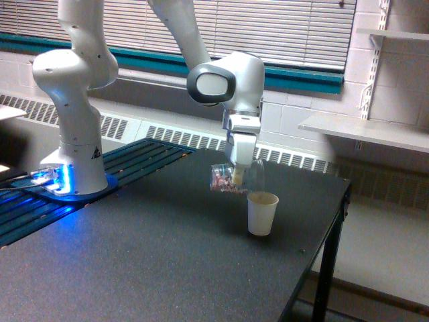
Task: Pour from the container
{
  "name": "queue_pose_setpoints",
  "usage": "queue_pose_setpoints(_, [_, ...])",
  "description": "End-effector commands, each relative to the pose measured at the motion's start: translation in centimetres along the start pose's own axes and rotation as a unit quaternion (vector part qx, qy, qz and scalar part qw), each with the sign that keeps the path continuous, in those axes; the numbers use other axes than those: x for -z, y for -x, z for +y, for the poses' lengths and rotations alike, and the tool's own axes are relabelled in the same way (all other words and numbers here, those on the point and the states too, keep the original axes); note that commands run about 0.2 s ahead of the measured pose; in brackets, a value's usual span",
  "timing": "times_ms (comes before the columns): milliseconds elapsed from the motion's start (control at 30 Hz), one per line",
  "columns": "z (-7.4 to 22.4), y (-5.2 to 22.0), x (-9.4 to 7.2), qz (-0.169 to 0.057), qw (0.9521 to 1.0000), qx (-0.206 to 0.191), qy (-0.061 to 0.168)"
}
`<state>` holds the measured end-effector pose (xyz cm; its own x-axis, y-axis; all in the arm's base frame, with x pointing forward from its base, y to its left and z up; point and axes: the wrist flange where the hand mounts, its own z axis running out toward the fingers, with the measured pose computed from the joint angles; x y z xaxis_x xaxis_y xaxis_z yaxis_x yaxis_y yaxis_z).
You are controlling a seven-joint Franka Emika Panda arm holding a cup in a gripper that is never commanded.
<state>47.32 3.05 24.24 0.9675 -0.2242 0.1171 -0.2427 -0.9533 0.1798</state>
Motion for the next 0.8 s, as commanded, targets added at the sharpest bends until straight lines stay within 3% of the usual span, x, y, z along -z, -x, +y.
queue_pose_setpoints(33, [-1.0,-0.7,0.7,0.003,0.9999,0.007,0.014])
queue_pose_setpoints(433, [-2.0,-1.4,1.0,-0.001,0.9986,0.032,0.042])
queue_pose_setpoints(800, [-1.7,-1.6,0.8,-0.004,0.9978,0.039,0.053])
